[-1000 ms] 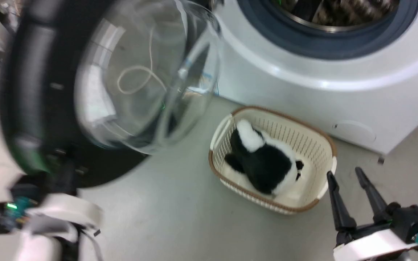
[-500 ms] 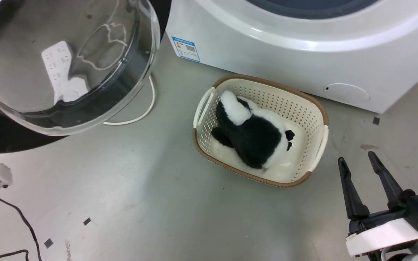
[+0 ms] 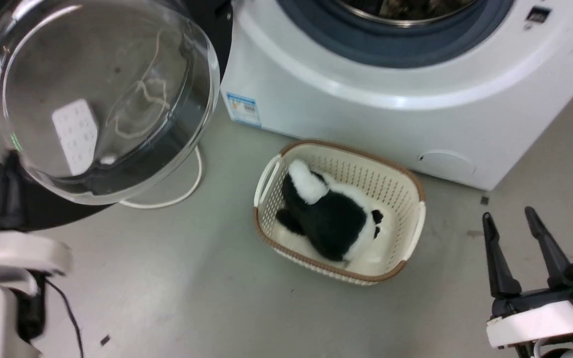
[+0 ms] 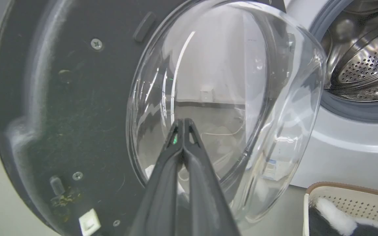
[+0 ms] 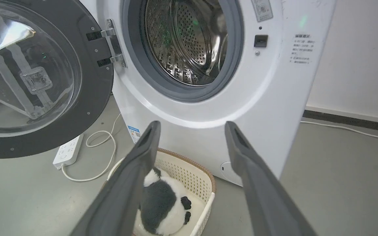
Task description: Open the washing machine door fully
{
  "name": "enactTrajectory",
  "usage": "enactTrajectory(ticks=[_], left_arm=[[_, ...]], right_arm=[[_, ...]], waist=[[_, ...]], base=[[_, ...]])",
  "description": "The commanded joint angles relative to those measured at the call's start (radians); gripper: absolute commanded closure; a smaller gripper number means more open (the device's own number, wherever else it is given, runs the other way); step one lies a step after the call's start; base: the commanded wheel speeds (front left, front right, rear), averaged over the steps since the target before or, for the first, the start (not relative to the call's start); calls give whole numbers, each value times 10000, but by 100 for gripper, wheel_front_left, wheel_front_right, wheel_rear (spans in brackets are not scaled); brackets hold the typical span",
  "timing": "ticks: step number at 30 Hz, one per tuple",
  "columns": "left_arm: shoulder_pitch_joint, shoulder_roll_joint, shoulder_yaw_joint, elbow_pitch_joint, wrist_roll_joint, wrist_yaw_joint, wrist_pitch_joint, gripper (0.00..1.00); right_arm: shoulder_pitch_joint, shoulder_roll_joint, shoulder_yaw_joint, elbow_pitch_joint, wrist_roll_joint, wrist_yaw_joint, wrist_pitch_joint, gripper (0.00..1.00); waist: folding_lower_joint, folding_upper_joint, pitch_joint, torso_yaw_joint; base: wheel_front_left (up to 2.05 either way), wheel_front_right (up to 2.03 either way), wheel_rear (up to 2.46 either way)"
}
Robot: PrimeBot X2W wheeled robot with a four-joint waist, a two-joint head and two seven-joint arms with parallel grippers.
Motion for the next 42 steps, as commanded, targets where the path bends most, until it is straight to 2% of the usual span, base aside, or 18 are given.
enactTrajectory(ticks=[1,5,6,7,12,13,18,29,42], left_arm=[[527,-252,-180,-574,133,68,-71,100],[1470,-804,-561,-1794,142,202,-36,100],[1706,-960,-699,-2041,171,264,28,60],[1929,-1089,-833,-2262,226,335,83,2],[2921,-1509,-1309,-2888,470,599,128,0],[3431,-1834,-1571,-3025,591,792,66,0],[3975,-2199,-2046,-3032,713,880,26,0],[4427,-2535,-2747,-2494,820,789,-28,0],[4282,-2642,-2769,-2337,730,870,-82,0]], right_arm=[[-140,93,-191,49,-103,8,-138,0],[-93,277,-564,104,-337,8,-293,0],[-45,337,-647,121,-393,8,-320,0],[8,396,-709,136,-444,8,-345,0],[325,612,-673,311,-610,8,-432,0],[590,686,-559,461,-612,8,-464,0],[1003,732,-297,652,-568,8,-497,0],[1274,750,-183,900,-307,8,-549,0],[1198,752,-25,1059,-244,8,-569,0]], waist=[[1,0,-616,-318],[1,0,-1255,-700],[1,0,-1400,-800],[1,0,-1535,-906],[1,0,-2147,-1512],[1,0,-2441,-1787],[1,0,-2636,-2133],[1,0,-2730,-2395],[1,0,-2782,-2473]], base=[[0,0,0],[0,0,0],[0,0,0],[0,0,0],[0,0,0],[0,0,0],[0,0,0],[0,0,0],[0,0,0]])
